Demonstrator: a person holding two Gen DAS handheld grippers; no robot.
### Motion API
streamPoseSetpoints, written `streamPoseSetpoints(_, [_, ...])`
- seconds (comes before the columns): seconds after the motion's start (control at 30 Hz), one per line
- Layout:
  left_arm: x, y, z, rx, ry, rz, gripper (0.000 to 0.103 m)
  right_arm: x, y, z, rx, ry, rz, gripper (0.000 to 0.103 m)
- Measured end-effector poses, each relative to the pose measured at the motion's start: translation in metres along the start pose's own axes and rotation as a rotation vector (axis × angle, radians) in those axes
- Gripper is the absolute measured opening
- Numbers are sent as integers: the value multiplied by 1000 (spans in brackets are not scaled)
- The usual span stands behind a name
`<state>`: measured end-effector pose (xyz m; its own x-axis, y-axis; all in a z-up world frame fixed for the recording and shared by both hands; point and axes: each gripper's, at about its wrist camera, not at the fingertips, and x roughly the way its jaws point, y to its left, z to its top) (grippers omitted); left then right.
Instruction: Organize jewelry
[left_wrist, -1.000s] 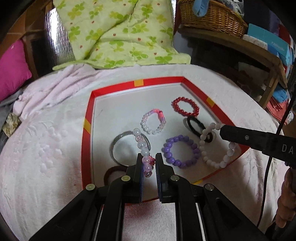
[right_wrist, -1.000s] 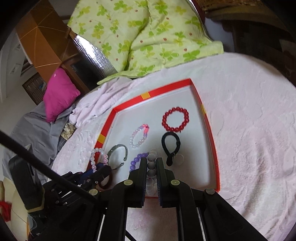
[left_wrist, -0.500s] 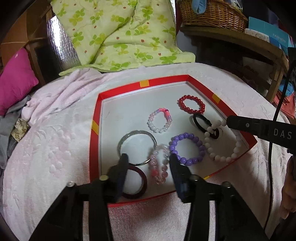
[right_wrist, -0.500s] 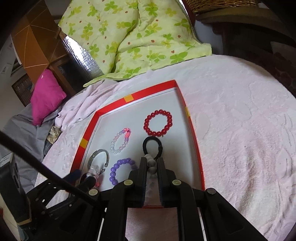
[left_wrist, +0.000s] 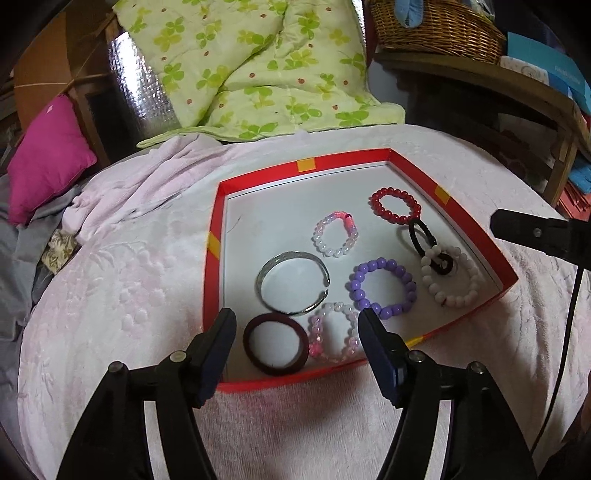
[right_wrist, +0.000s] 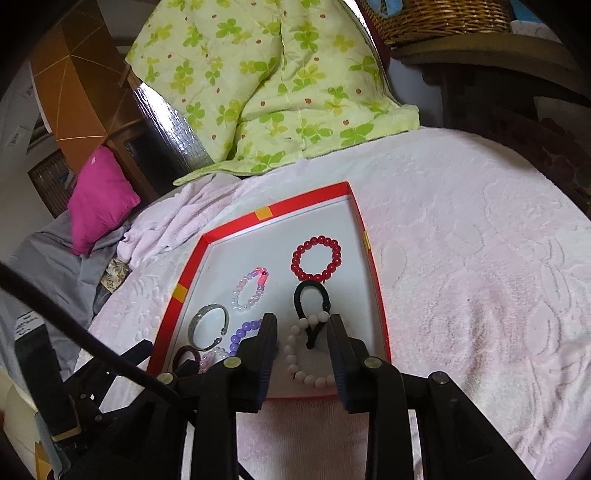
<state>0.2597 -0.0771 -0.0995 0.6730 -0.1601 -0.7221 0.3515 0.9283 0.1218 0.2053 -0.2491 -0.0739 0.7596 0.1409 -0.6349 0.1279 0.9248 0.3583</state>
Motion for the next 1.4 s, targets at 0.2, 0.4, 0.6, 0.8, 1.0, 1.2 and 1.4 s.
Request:
streamPoseSetpoints(0.2, [-23,-1,-9,4,-36,47,80,-22,10,-10,-49,-9,-17,43])
streamPoseSetpoints(0.4, [-46,4,-22,-34,-15,92,81,-41,24,-22,-128,-18,-61,53])
streamPoseSetpoints(0.6, [-86,18,-36,-102,-16,154,82,-73,35,-36,-150,-34,-73,53])
streamPoseSetpoints(0.8, [-129,27,-45,-121,-59,204,82,-107,55,-54,-175,-40,-50,53])
streamPoseSetpoints(1.0, [-168,27,-54,-133,-84,222,82,-141,72,-65,-197,-54,-41,53])
streamPoseSetpoints(1.2, [-209,26,-58,-137,-137,244,82,-172,88,-70,-218,-76,-40,53])
streamPoseSetpoints(1.4, [-244,29,-61,-159,-186,254,82,-199,105,-72,-245,-103,-34,54])
